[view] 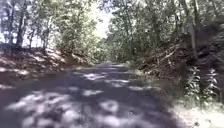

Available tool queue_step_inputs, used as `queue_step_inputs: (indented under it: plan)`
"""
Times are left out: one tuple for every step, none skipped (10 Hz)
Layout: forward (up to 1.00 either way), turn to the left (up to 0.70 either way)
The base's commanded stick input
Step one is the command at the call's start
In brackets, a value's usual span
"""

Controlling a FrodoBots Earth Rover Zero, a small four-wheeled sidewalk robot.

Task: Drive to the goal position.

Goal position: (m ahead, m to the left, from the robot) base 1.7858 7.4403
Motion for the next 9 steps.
queue_step_inputs:
  plan:
    - [0.45,0.0]
    - [0.45,0.0]
    - [0.45,0.0]
    - [0.45,0.0]
    - [0.45,0.0]
    - [0.45,0.0]
    - [0.45,0.0]
    - [0.45,0.0]
    - [0.45,0.0]
